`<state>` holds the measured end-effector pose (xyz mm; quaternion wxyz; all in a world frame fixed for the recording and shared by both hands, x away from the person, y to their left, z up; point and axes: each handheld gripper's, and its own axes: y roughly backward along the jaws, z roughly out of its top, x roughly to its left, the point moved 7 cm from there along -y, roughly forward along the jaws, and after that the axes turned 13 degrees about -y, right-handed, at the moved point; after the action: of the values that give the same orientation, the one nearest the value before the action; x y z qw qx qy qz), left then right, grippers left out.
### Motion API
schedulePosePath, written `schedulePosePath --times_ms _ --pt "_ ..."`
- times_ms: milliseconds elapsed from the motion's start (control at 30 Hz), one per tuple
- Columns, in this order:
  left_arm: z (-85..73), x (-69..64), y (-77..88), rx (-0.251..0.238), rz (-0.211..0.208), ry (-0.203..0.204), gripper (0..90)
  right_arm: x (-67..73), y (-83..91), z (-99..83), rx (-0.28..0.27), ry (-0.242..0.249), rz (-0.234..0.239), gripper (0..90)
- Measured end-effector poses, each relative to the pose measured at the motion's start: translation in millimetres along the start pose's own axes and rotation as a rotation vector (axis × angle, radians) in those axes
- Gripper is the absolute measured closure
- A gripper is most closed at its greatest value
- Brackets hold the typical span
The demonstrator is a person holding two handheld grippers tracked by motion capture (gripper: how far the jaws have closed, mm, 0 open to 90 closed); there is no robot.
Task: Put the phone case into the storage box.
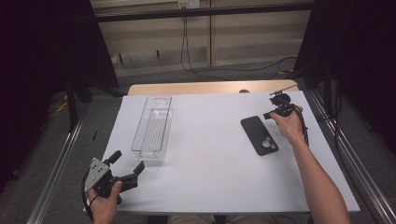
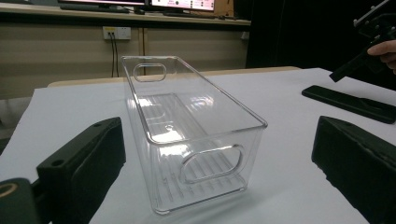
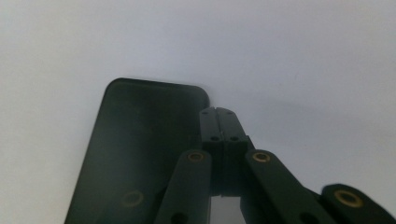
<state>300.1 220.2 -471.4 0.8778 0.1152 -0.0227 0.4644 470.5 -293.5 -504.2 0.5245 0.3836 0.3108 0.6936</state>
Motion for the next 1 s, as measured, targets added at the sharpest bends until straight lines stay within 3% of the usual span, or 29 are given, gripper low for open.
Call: schedulePosePath --times_ms 333,733,1000 --pt "0.3 -0.1 0.0 -0.001 0.009 0.004 2.9 0.6 -15.3 6.1 0.019 0.018 -0.061 90.0" --pt "-0.8 0.1 0.2 0.005 0.004 -0.002 2.9 0.9 -29.5 1.9 0.045 -0.021 -0.074 90.0" --pt "-0.5 -0.3 -1.1 0.003 0.0 -0.004 2.9 5.8 -31.9 3.5 0.035 0.004 -0.067 90.0"
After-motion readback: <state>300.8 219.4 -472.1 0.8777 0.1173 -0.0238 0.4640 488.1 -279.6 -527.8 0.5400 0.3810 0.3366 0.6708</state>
